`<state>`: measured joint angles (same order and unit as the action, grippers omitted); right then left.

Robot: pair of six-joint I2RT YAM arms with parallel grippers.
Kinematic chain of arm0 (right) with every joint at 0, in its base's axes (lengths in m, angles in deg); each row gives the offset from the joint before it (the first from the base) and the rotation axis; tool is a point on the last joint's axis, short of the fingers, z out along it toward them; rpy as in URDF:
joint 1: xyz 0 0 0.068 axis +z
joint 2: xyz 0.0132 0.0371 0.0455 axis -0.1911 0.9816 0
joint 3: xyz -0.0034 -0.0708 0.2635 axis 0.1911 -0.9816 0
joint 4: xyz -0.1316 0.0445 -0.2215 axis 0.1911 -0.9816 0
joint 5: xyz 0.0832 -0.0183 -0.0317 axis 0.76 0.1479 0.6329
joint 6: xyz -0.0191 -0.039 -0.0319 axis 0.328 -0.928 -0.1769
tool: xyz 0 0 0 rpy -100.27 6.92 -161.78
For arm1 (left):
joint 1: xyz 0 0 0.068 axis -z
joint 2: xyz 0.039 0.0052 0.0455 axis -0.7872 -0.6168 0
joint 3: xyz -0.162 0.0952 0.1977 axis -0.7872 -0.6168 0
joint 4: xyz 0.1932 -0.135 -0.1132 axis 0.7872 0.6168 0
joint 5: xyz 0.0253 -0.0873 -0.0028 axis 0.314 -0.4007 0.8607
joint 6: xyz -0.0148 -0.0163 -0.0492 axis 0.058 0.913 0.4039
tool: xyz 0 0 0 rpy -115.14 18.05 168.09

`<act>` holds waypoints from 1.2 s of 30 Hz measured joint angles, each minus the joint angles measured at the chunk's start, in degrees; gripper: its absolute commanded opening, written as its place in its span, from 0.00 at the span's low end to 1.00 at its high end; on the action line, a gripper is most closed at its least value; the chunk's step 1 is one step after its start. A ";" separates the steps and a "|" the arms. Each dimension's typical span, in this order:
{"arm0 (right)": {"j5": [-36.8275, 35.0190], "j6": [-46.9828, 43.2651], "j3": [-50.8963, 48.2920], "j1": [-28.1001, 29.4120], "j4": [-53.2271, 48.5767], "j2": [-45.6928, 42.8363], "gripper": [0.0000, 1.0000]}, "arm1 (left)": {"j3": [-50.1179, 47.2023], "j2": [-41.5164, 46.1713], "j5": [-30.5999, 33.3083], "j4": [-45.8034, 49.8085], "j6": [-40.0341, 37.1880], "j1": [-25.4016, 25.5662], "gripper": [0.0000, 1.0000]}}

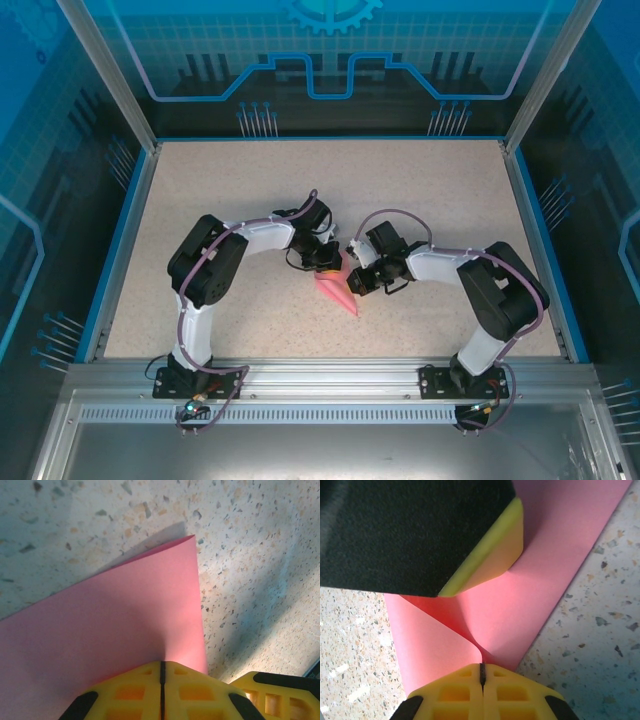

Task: Fold a paper plane with a square sheet of paper (fold left side to right side)
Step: Third fold the triangle at the center of the table.

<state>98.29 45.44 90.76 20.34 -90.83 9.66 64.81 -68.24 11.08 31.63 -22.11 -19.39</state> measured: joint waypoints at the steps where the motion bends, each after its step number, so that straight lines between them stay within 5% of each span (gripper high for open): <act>1: 0.00 0.00 0.00 0.00 0.00 0.02 0.00 | 0.04 0.00 0.00 0.00 0.00 0.00 0.09; 36: 0.39 0.00 1.14 0.00 -0.20 0.72 0.00 | 0.04 -0.07 -0.02 -0.04 0.00 0.13 0.09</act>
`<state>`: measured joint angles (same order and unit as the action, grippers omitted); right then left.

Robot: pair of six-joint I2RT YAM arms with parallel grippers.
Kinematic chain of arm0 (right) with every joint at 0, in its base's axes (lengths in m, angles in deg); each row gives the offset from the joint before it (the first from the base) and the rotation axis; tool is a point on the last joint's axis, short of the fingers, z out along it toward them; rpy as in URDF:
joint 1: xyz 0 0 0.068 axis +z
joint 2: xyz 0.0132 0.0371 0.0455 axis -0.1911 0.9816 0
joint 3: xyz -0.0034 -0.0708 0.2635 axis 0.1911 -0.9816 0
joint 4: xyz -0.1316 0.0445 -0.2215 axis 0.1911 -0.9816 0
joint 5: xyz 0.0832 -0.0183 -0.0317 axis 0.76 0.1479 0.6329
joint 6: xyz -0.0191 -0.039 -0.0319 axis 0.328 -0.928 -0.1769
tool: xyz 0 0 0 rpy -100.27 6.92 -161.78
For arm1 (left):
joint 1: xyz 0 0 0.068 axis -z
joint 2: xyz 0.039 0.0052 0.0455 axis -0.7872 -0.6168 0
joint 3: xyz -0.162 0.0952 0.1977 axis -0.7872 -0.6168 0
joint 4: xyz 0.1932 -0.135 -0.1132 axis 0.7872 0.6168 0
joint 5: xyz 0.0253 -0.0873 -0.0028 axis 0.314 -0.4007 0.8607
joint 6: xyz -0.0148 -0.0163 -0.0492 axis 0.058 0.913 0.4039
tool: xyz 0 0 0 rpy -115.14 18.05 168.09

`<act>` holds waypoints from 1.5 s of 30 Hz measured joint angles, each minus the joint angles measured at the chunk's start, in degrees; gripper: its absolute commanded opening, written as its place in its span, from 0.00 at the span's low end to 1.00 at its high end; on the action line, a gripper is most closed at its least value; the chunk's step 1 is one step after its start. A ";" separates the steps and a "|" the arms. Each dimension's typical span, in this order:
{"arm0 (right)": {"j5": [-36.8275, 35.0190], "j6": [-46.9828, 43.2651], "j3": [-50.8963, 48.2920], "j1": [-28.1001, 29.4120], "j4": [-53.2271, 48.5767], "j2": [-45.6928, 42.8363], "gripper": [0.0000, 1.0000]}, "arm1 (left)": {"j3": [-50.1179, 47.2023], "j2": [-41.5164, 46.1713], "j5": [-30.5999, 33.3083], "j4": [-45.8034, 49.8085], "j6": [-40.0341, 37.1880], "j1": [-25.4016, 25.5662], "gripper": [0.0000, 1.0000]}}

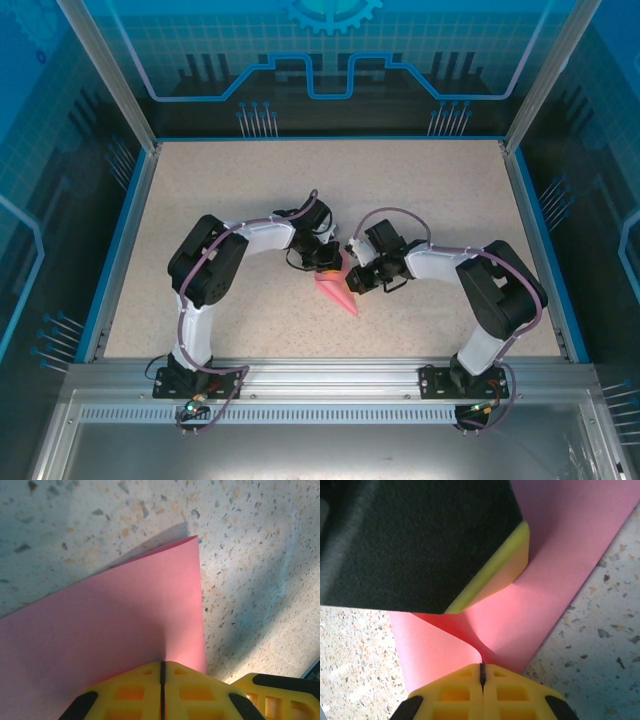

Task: Fold a paper plane with a square sheet of paper (fold left side to right side)
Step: Third fold the triangle at the center of the table.

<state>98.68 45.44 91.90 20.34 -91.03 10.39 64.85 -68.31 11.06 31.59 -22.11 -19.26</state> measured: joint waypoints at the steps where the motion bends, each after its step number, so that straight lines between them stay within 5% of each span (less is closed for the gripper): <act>1: -0.02 0.02 0.00 0.00 -0.02 0.07 0.00 | 0.00 0.00 0.00 0.00 0.00 -0.02 0.09; 22: -0.66 -0.87 0.02 0.11 -0.42 0.94 0.00 | 5.42 0.17 1.14 6.64 -2.25 -0.26 0.31; 31: -0.87 -1.33 0.39 0.22 -1.07 1.03 0.00 | 2.91 8.66 3.02 7.30 -2.60 -2.49 0.16; 45: -1.25 -1.51 2.23 0.79 -3.08 2.10 0.00 | -12.68 14.45 -3.32 -5.25 5.84 2.93 0.12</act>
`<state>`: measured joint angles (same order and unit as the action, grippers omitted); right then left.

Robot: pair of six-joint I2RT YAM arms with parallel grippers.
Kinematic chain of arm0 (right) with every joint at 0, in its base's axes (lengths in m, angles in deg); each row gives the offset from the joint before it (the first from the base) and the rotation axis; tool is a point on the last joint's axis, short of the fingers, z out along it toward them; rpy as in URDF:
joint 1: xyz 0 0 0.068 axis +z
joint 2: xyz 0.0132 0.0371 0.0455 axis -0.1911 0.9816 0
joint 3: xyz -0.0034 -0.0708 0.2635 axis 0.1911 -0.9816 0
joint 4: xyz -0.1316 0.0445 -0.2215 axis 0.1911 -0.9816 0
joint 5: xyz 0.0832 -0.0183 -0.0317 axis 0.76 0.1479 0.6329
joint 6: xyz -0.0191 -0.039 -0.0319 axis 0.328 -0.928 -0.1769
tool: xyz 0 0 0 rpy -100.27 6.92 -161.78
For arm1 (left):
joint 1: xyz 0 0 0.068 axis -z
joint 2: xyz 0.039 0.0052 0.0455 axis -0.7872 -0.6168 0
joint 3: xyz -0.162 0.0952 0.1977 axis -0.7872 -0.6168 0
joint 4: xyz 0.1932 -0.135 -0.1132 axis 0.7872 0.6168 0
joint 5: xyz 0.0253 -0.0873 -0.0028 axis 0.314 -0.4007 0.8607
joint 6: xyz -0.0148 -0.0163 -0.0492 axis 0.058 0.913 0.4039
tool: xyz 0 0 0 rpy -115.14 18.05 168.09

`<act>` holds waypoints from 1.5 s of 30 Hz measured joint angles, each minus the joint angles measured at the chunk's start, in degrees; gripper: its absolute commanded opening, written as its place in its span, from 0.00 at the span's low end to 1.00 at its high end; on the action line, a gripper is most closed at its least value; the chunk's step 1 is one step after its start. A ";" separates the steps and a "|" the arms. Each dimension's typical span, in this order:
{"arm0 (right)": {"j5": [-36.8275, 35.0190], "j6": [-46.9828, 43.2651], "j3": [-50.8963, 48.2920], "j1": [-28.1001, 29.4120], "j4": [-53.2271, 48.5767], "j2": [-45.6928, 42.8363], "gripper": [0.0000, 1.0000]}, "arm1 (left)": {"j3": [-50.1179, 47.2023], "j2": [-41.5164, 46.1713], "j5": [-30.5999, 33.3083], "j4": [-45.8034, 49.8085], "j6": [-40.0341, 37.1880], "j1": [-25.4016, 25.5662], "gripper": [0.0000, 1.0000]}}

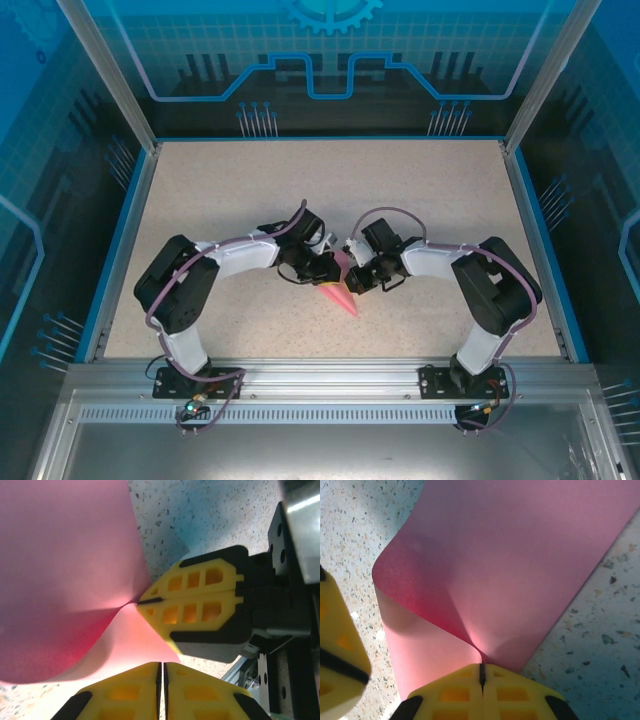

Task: Fold a paper plane with a square sheet of paper (fold left side to right side)
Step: Third fold the triangle at the center of the table.

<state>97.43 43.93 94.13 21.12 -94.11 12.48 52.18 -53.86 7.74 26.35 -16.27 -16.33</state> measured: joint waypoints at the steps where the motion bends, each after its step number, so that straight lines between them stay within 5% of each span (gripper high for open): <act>1: -0.13 0.00 0.09 0.13 -0.07 0.04 0.00 | 0.00 -0.48 -0.11 -0.70 0.22 0.11 0.12; 33: -0.46 0.00 1.53 0.48 -1.81 0.72 0.00 | -4.39 -3.78 2.95 -3.54 0.52 0.70 0.12; 42: 0.02 1.22 3.56 -1.01 -5.31 -1.16 0.29 | -4.59 -3.78 2.95 -3.82 0.52 0.68 0.12; 45: 0.09 1.49 3.76 -1.75 -6.49 -3.98 0.30 | -4.61 -3.78 2.95 -3.85 0.52 0.68 0.12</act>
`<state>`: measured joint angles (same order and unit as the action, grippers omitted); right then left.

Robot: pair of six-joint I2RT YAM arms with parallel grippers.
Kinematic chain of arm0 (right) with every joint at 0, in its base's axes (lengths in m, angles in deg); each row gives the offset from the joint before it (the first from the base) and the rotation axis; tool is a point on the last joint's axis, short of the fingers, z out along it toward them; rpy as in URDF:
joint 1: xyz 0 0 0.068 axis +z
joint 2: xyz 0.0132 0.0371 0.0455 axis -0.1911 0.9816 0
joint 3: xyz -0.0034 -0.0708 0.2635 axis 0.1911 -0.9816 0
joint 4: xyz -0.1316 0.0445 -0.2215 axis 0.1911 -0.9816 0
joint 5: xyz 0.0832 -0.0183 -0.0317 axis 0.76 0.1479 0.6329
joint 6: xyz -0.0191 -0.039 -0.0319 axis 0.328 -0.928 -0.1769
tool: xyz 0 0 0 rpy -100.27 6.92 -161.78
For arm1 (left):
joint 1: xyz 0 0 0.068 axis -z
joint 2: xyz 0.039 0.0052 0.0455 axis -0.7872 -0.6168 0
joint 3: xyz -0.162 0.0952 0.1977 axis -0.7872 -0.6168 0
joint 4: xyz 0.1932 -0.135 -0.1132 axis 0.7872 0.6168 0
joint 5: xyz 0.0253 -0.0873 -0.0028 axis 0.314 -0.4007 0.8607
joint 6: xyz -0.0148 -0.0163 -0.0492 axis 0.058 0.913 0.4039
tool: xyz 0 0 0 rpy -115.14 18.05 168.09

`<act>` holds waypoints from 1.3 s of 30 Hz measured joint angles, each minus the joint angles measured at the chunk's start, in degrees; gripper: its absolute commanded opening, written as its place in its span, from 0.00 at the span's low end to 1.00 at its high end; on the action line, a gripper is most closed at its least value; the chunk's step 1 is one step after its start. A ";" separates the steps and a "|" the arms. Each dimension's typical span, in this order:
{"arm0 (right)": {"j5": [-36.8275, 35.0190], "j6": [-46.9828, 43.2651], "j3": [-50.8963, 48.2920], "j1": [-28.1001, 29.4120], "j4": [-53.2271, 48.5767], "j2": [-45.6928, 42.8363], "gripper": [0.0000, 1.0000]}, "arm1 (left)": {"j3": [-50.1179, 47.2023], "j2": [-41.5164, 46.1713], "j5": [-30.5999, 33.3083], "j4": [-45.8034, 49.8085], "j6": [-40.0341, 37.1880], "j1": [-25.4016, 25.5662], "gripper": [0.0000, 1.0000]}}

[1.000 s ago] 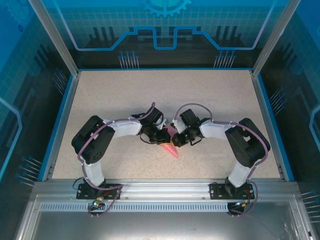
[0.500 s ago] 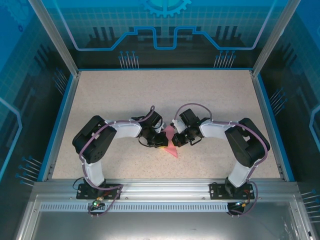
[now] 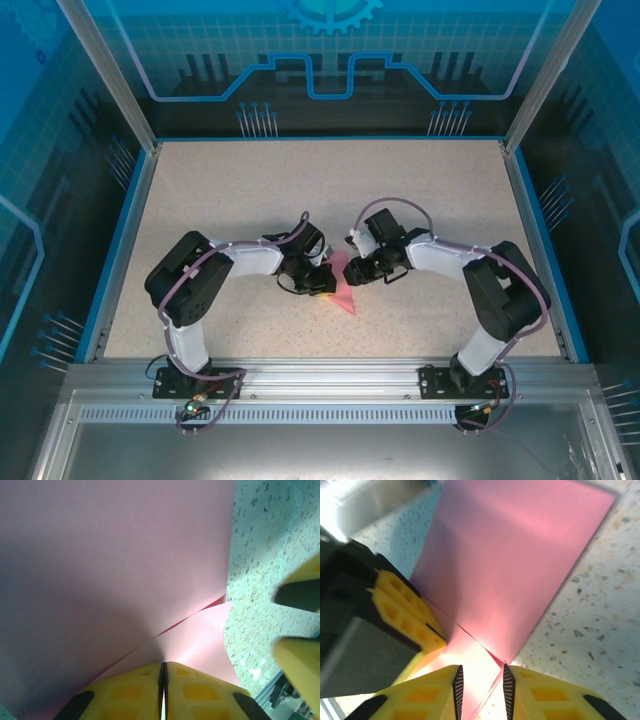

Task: Fold a paper plane with a square sheet of paper (fold left side to right side)
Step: Third fold the triangle at the center of the table.

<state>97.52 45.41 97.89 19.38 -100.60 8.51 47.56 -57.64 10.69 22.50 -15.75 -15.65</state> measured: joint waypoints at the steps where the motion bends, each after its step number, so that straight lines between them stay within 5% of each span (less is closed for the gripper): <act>1: 0.33 0.04 0.00 -0.07 -0.55 -0.83 0.30 | 0.00 0.00 0.00 0.00 0.00 0.00 0.12; 16: 18.84 6.71 -8.17 1.14 -1.07 -4.00 0.25 | 0.00 0.00 0.02 0.02 -0.02 0.00 0.12; 39: 16.72 7.74 -8.17 2.25 -0.26 2.29 0.25 | 0.00 0.00 0.17 0.02 -0.04 0.00 0.12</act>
<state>114.24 53.15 89.72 21.63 -100.86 10.80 47.56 -57.64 10.86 22.52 -15.79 -15.65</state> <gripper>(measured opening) 0.250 0.118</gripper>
